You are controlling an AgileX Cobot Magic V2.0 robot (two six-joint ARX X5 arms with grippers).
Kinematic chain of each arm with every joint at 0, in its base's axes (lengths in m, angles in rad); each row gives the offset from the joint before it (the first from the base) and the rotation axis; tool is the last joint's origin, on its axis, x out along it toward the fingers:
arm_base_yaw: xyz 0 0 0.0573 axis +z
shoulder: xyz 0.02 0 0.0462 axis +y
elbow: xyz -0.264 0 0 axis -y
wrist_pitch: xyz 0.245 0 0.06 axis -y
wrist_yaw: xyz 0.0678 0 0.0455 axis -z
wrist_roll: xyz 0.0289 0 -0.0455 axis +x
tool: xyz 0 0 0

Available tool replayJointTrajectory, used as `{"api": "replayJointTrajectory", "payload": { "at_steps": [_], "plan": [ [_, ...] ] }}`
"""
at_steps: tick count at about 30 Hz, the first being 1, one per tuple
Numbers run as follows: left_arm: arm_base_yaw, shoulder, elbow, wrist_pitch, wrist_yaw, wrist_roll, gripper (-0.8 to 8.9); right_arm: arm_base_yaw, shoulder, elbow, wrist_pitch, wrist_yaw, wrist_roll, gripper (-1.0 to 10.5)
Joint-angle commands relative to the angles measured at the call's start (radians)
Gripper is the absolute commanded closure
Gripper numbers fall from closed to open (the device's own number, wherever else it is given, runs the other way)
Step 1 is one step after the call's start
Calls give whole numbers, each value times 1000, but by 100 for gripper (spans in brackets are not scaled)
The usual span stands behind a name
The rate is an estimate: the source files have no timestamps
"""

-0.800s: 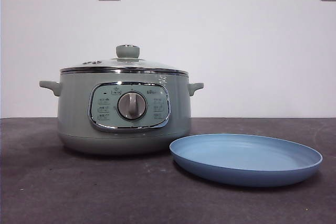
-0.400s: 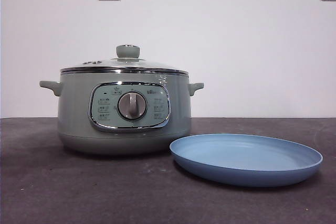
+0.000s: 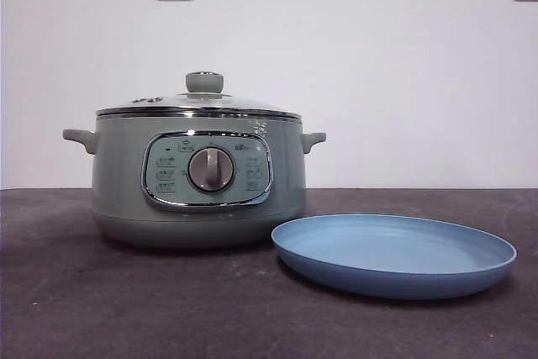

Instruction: Take the potato out from the steamer,put the potato on the plate,close the lid

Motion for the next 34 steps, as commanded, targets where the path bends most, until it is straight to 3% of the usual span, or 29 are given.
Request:
{"api": "replayJointTrajectory", "payload": {
  "at_steps": [1,13,22,34],
  "plan": [
    [-9,0,5,52,-11,8,121,2,6,2,4,-3,6,290],
    [-179,288,190,149,-115,45,121,2,42,2,4,-3,12,290],
    [-325,618,402,208,-268,125,122,3,43,2,4,-3,13,290],
    [-402,937,527,275,-400,184,122,3,43,2,3,-3,19,291]
  ]
}}
